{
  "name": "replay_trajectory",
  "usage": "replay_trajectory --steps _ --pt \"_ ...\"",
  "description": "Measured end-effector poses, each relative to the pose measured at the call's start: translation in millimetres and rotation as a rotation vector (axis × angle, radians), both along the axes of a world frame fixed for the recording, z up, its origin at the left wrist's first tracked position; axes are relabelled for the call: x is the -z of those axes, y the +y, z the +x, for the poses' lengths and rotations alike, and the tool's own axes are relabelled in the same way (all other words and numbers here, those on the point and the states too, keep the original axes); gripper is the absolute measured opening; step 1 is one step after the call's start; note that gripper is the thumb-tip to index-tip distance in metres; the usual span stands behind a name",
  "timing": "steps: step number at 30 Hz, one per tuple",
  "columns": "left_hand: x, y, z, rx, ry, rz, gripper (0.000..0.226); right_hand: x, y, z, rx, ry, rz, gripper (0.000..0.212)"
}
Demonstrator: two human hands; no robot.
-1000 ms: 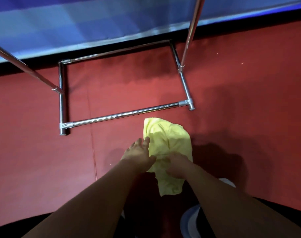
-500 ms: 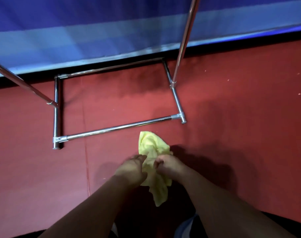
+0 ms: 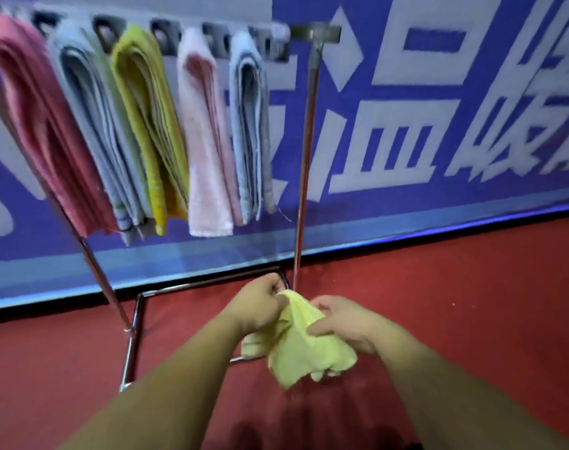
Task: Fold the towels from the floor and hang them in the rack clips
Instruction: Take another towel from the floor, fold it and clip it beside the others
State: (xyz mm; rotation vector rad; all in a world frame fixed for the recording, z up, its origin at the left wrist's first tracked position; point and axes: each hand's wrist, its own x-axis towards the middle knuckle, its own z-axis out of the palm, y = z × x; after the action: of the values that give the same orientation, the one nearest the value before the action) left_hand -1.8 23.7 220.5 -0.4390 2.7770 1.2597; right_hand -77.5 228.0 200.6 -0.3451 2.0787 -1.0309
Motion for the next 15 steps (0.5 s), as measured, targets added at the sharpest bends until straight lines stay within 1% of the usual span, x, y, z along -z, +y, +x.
replay_trajectory --steps 3,4,5,6,7,10,12,15 --pt "-89 6 15 -0.051 0.198 -0.008 0.013 -81 17 14 -0.102 0.222 0.121 0.023" --pt "-118 7 20 -0.076 0.256 -0.010 0.012 -104 22 17 -0.097 0.289 0.131 0.024" --pt "-143 7 25 -0.101 0.304 -0.015 0.011 -125 27 21 -0.061 0.337 0.108 0.031" --pt "-167 7 30 -0.129 0.341 -0.018 0.010 -143 31 23 0.002 0.356 0.055 0.036" --pt "-190 6 35 -0.163 0.371 -0.014 0.010 -163 33 28 0.076 0.357 -0.019 0.035" --pt "-249 6 51 -0.239 0.424 -0.057 0.011 -225 32 45 0.223 0.332 -0.228 0.021" --pt "-277 11 64 -0.191 0.424 -0.109 0.019 -261 27 53 0.261 0.348 -0.303 0.018" --pt "-297 26 76 0.045 0.367 0.039 0.027 -294 17 60 0.315 0.331 -0.375 0.018"
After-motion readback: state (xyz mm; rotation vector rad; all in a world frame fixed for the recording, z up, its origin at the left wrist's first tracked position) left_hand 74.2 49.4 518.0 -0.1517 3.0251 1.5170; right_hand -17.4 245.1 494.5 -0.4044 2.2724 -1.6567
